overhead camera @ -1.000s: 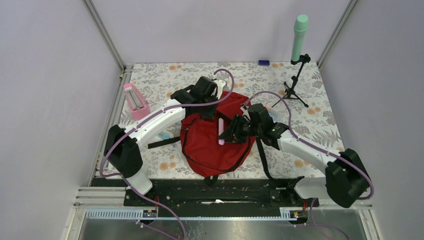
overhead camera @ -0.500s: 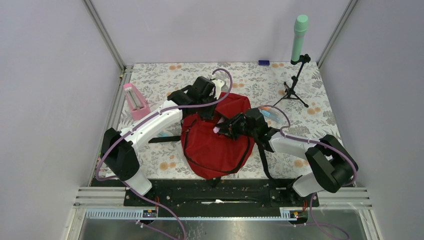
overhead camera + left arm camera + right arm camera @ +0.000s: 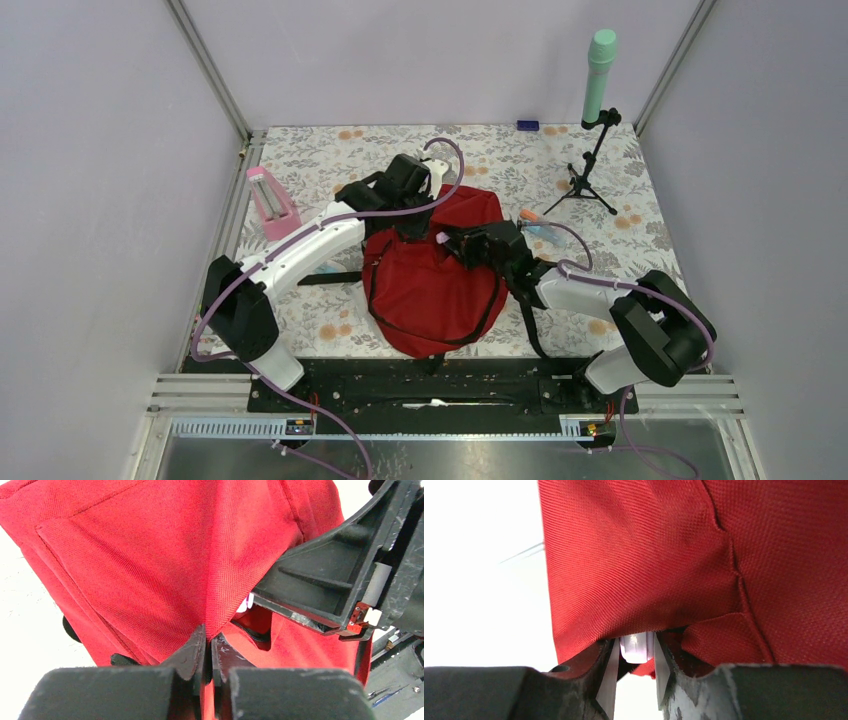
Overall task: Pack the student bag
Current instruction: Place the stationery in the student bag.
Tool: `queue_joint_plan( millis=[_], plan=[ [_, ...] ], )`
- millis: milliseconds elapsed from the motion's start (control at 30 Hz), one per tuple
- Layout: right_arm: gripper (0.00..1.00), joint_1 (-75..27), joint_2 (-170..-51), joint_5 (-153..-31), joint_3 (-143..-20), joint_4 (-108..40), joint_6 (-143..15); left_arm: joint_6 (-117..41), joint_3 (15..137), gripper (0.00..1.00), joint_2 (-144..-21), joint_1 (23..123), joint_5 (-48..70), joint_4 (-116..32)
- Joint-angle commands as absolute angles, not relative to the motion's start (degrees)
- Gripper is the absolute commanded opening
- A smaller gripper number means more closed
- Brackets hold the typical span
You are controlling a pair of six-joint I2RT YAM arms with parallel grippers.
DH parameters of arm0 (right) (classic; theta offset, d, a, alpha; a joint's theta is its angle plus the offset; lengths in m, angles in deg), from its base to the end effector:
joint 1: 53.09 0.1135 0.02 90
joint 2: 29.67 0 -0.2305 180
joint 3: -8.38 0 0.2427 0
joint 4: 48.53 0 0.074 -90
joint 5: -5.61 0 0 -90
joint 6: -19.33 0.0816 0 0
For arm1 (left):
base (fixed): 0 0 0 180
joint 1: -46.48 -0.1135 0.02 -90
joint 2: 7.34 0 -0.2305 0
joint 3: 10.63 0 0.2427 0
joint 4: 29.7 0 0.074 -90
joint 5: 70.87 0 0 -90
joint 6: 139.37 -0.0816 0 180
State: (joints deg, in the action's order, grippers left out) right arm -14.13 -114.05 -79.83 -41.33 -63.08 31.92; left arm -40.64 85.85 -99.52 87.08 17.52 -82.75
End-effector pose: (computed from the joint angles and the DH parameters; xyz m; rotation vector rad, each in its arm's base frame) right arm 0.2707 0.2106 0.1514 1.2483 1.8926 1.4654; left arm 0.2820 -0.2447 0.2451 0.6896 2.3678 -0.4188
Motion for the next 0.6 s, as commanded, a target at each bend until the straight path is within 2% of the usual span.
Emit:
queue_joint_plan(
  millis=[0, 233, 467, 567],
  plan=[
    [0.03, -13.82, -112.14, -62.38, -45.46, -59.87, 27.94, -39.76, 86.37, 0.0, -94.67, 87.26, 20.38, -81.18],
    [0.32, -13.79, -112.26, -59.02, -46.74, -60.19, 23.96, -40.61, 86.26, 0.0, -93.56, 87.22, 22.97, -81.32],
    [0.53, -13.78, -112.19, -59.58, -46.31, -61.72, 21.27, -40.59, 86.34, 0.0, -93.78, 87.26, 21.62, -81.32],
    [0.59, -13.75, -111.81, -59.73, -46.91, -61.54, 18.53, -40.59, 86.35, 0.0, -93.93, 87.26, 21.45, -81.28]
  ],
)
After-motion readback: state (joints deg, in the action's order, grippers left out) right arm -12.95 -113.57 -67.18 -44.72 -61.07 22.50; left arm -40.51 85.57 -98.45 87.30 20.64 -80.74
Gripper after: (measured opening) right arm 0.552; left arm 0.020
